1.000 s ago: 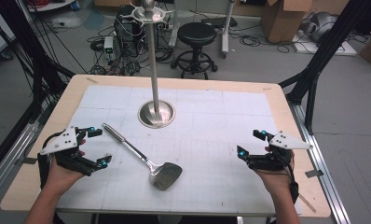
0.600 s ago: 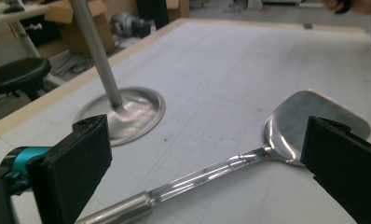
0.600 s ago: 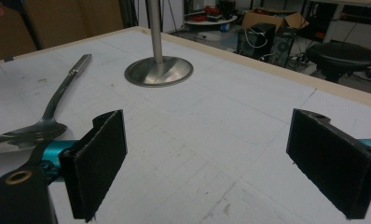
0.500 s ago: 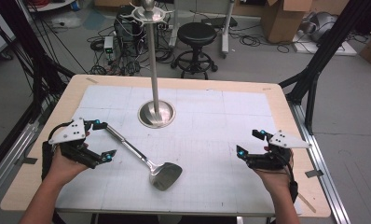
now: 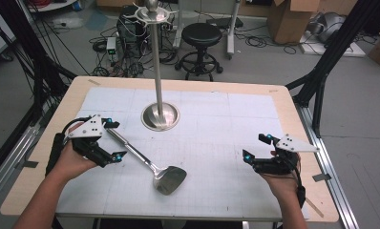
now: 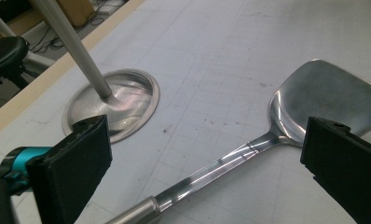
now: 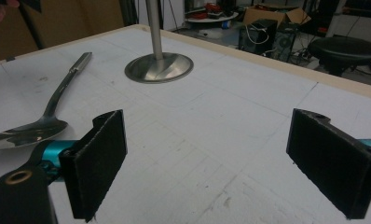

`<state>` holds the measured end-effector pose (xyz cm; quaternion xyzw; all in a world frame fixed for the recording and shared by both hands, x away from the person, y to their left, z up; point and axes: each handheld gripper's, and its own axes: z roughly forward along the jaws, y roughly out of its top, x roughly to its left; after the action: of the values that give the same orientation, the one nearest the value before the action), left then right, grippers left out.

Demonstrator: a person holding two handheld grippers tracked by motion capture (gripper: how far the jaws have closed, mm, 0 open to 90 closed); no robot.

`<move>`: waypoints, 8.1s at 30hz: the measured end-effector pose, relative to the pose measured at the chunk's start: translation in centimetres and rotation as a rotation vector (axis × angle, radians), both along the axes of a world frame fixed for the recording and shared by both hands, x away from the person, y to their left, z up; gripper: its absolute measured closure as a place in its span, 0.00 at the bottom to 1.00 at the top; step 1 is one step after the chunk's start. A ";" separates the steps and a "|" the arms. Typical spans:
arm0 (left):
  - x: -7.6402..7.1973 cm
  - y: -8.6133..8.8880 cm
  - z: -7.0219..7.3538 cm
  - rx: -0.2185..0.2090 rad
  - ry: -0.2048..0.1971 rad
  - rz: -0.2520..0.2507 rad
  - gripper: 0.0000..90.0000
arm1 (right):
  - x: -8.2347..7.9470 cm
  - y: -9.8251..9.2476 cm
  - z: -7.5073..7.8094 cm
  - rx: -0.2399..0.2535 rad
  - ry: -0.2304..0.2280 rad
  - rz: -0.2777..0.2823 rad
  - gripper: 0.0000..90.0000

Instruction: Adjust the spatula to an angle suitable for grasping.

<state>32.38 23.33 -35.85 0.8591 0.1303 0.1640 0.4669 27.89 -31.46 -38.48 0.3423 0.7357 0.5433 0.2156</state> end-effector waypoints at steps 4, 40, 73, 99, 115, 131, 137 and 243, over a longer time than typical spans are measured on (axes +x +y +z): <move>0.5 -0.1 -0.3 0.022 0.015 0.000 0.03 | 0.0 0.0 -0.1 -0.005 0.002 0.000 0.12; 5.3 -6.4 -3.0 0.513 0.142 -0.167 0.06 | -0.1 0.1 -0.3 -0.023 0.001 0.000 0.12; 6.2 -7.5 -5.3 0.677 0.293 -0.289 0.50 | -0.1 0.3 -0.7 -0.040 0.018 0.017 0.12; 4.0 -8.6 -4.7 0.806 0.286 -0.398 0.76 | -0.1 0.3 -0.6 -0.038 0.012 0.015 0.12; 3.3 -9.5 -4.7 0.789 0.292 -0.423 0.83 | 0.0 0.4 -0.5 -0.035 0.014 0.016 0.12; 3.1 -10.4 -4.7 0.756 0.292 -0.405 0.83 | 0.0 0.3 -0.5 -0.032 0.012 0.013 0.12; 3.3 -11.1 -4.7 0.746 0.284 -0.398 0.83 | 0.1 0.2 -0.5 -0.027 0.012 0.011 0.12; -2.5 -2.0 -0.9 -0.048 0.148 -0.184 0.20 | 0.1 -0.7 -0.1 -0.014 0.008 0.006 0.12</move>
<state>29.93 21.32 -36.74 0.8658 0.0889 0.0537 0.4894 28.02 -32.11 -38.56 0.3410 0.7412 0.5374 0.2135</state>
